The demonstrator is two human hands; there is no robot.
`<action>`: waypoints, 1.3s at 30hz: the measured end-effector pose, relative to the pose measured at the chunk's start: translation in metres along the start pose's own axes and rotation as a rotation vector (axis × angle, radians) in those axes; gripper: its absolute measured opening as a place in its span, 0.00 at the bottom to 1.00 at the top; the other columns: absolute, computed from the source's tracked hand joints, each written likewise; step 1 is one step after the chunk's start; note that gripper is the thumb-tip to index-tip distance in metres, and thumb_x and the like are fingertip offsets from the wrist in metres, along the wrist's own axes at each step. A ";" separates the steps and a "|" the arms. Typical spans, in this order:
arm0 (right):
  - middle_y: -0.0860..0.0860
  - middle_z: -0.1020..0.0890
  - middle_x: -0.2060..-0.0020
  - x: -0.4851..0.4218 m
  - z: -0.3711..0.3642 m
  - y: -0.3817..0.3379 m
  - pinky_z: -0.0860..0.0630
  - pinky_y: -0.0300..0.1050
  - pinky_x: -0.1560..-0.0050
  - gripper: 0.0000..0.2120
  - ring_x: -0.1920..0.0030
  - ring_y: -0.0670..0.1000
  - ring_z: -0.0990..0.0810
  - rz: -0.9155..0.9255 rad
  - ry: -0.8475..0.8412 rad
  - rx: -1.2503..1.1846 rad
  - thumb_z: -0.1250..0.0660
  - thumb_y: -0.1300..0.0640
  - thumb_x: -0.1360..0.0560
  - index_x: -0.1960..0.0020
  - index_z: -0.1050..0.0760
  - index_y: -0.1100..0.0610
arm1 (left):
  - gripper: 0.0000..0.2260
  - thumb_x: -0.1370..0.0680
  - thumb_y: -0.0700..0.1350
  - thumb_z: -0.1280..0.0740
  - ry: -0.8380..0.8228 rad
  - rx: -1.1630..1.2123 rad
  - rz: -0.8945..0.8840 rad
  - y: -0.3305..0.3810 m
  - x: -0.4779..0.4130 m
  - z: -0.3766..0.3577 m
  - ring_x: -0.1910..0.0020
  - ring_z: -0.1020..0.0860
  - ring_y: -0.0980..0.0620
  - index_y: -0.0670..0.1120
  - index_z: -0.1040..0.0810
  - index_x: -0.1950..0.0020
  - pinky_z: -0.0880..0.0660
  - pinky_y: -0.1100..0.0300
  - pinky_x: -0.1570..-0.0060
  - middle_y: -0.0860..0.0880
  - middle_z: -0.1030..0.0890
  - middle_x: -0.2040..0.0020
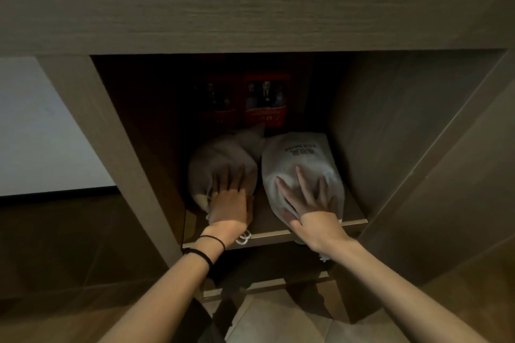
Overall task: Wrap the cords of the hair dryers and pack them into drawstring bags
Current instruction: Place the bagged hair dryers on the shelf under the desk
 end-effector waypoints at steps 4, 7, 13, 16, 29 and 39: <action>0.38 0.74 0.29 -0.021 0.003 0.004 0.53 0.71 0.30 0.27 0.28 0.66 0.71 -0.011 0.037 -0.003 0.53 0.40 0.20 0.35 0.71 0.25 | 0.27 0.18 0.52 0.49 0.007 -0.025 -0.018 0.004 -0.004 -0.003 0.24 0.64 0.42 0.53 0.59 0.22 0.61 0.47 0.26 0.49 0.59 0.21; 0.38 0.72 0.28 -0.044 0.004 0.017 0.54 0.70 0.29 0.26 0.27 0.67 0.68 -0.007 0.050 0.003 0.53 0.40 0.20 0.35 0.69 0.23 | 0.27 0.18 0.51 0.48 0.053 0.007 -0.017 0.004 -0.006 -0.003 0.24 0.63 0.42 0.53 0.57 0.22 0.62 0.47 0.27 0.49 0.58 0.21; 0.43 0.66 0.25 -0.077 0.014 0.028 0.47 0.69 0.30 0.26 0.26 0.70 0.58 0.042 0.084 0.096 0.60 0.35 0.26 0.32 0.69 0.27 | 0.27 0.22 0.53 0.53 0.080 0.014 -0.023 0.003 -0.009 -0.009 0.23 0.55 0.38 0.51 0.47 0.22 0.54 0.42 0.26 0.46 0.48 0.22; 0.44 0.65 0.24 -0.082 0.020 0.028 0.43 0.67 0.30 0.27 0.26 0.70 0.58 0.038 0.095 0.128 0.59 0.35 0.26 0.30 0.67 0.29 | 0.28 0.26 0.53 0.50 0.113 0.053 -0.041 0.000 -0.011 -0.010 0.26 0.41 0.36 0.48 0.34 0.27 0.44 0.39 0.31 0.43 0.34 0.26; 0.42 0.57 0.23 -0.012 0.021 -0.012 0.54 0.53 0.25 0.29 0.23 0.50 0.57 0.065 0.117 -0.001 0.44 0.47 0.20 0.23 0.55 0.42 | 0.27 0.18 0.53 0.45 0.080 0.096 0.012 0.004 0.040 0.013 0.23 0.57 0.46 0.49 0.51 0.22 0.61 0.52 0.26 0.47 0.52 0.22; 0.47 0.38 0.25 0.022 -0.012 -0.009 0.48 0.49 0.26 0.20 0.25 0.50 0.41 0.037 0.103 0.096 0.50 0.47 0.18 0.26 0.39 0.44 | 0.31 0.19 0.50 0.41 -0.005 0.285 0.012 -0.019 0.075 0.000 0.23 0.60 0.49 0.59 0.58 0.24 0.51 0.49 0.24 0.50 0.55 0.21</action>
Point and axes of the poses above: each hand's wrist, its own x-axis away from the middle knuckle, its own z-axis out of the back of the hand, y = z × x, the point moved 9 cm from there along -x, towards the middle knuckle
